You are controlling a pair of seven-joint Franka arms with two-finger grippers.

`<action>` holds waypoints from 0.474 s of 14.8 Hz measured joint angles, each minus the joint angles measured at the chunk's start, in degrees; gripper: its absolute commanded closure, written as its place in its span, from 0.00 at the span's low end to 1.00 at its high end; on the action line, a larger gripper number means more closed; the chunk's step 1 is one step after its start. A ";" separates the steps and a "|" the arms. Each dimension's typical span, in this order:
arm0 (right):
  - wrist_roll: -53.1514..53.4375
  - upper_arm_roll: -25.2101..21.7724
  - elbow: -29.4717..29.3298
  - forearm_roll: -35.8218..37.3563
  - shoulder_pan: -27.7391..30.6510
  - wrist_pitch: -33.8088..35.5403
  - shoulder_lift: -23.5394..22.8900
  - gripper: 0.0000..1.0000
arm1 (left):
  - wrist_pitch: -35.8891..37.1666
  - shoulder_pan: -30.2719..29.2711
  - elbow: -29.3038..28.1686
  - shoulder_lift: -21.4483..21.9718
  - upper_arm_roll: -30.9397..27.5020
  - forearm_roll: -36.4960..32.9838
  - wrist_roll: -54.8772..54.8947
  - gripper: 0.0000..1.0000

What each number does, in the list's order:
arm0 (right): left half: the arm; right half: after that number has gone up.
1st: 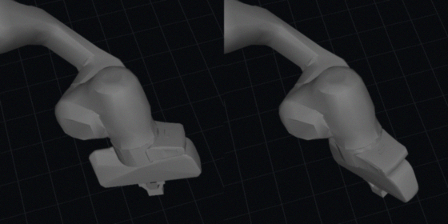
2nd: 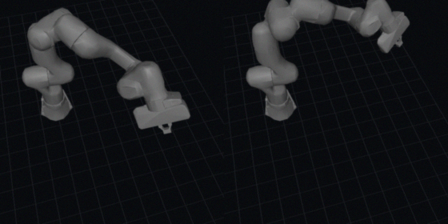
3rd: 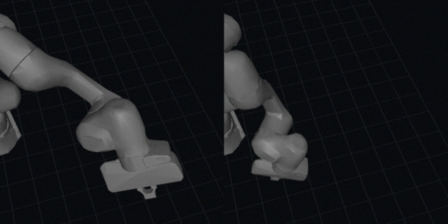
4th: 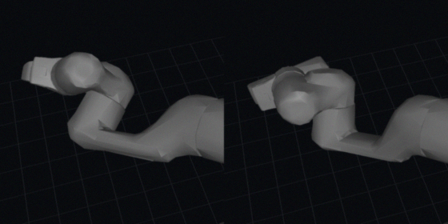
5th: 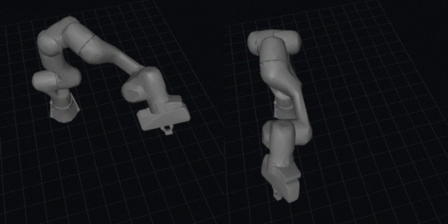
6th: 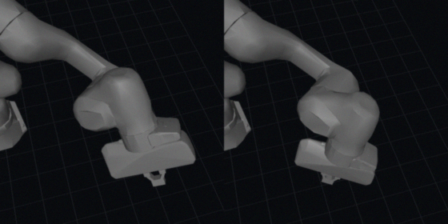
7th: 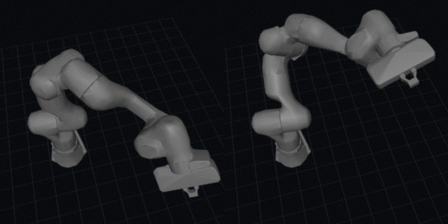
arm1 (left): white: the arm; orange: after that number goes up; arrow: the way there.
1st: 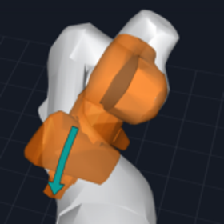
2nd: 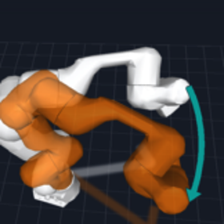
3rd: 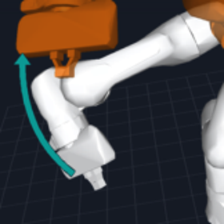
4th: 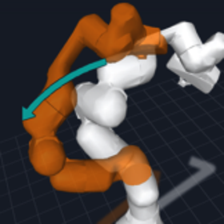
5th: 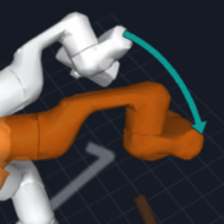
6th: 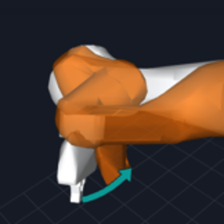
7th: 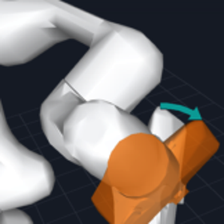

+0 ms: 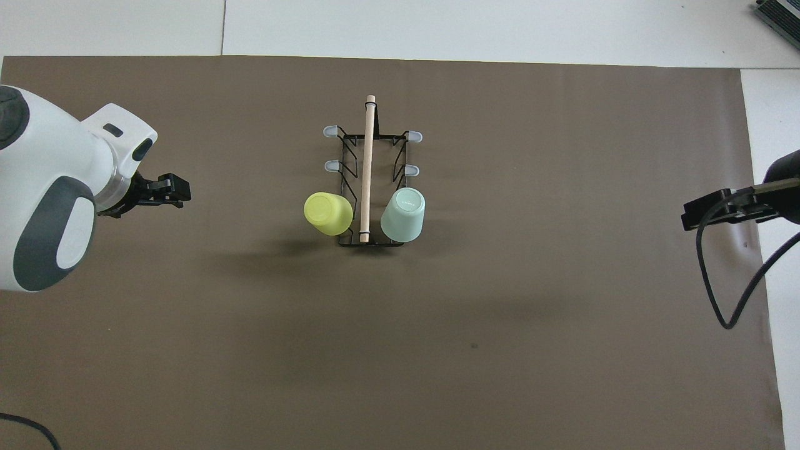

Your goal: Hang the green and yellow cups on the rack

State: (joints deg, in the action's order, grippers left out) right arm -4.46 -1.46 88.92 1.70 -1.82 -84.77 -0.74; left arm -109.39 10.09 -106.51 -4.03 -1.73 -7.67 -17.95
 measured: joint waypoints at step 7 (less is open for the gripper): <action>0.00 0.00 0.00 0.00 0.00 0.00 0.00 0.00 | 0.04 -1.69 -0.27 2.37 -6.27 8.44 20.35 0.00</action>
State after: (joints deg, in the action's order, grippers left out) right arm -4.46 -1.46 88.92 1.70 -1.82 -84.77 -0.74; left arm -109.35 8.40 -106.79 -1.67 -8.00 0.76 2.41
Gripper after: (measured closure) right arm 0.000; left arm 0.000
